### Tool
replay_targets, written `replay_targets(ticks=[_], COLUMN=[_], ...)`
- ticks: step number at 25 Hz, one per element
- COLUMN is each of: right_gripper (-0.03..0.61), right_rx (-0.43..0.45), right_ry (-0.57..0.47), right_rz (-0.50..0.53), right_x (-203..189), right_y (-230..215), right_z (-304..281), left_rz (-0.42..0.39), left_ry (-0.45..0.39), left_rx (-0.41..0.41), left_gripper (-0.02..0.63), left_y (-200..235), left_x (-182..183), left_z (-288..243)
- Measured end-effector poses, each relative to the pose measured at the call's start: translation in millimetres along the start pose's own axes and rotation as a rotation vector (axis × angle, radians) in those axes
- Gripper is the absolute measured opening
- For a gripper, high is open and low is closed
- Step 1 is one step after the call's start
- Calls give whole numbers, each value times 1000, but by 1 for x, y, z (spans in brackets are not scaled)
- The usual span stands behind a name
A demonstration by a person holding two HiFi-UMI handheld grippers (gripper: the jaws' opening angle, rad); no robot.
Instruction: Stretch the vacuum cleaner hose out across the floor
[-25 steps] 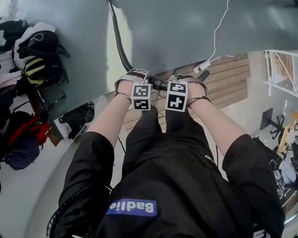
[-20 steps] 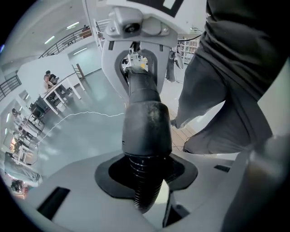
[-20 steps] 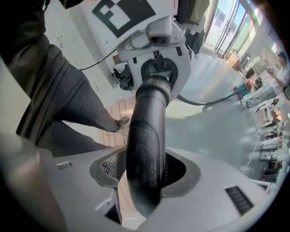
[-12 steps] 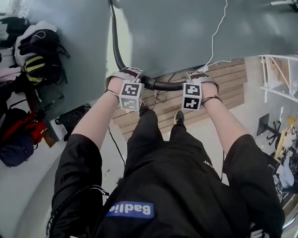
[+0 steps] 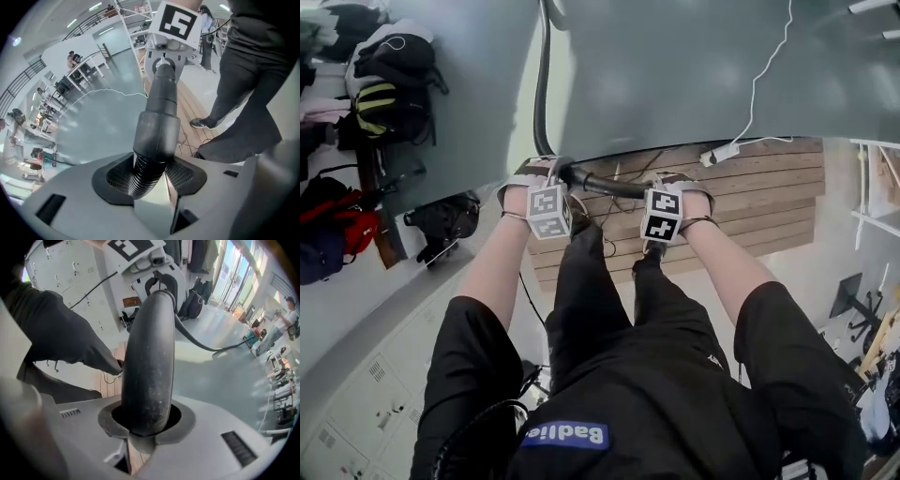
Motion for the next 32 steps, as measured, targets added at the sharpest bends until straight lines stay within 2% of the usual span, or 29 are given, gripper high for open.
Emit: replay_targets(ticks=[4,6,8,10,12,14,17,21,26,28,30,32], right_gripper=[88,89,89,88,87,86,86,86,103,139,256,285], right_rx=[-5,-9,-4,11,36,60,73,112,172,176,175,173], right_ry=[-6,-4,10,65,148,208,261,330,369,364,360,360], right_rz=[75,63,4,-55,-67,-48,-24,1,-56,-112,-168,-216], right_x=[-16,-20,-32,-52,-79,-104,-126,-136,-149,-158,-167,-174], right_y=[10,14,15,13,9,11,21,36,45,42,40,43], right_z=[-43,-48,-50,-58,-75,-99,-135,-185,-227,-237,-240,-236], left_rz=[-32,-42,1,117,250,373,495,573,684,703,700,699], left_ry=[77,103,126,120,86,28,-95,-238,-331,-352,-364,-364], left_rx=[42,38,24,0,-1,34,82,77,20,13,12,8], left_gripper=[204,206,206,206,206,206,206,206,205,206,206,206], left_y=[-24,-29,-34,-37,-39,-37,-36,-41,-35,-29,-25,-26], left_x=[11,7,-6,-16,-15,-4,18,36,42,42,41,39], left_z=[-5,-7,-9,-13,-16,-13,-4,-5,-16,-16,-14,-9])
Point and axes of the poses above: the fingertips, and each gripper's own axes: z backward along the fingers, y to its left, x out of its top, the point moved 8 cm from there along z, backward along the fingers, and after that the axes turned 5 degrees about x, right-handed, at the moved point
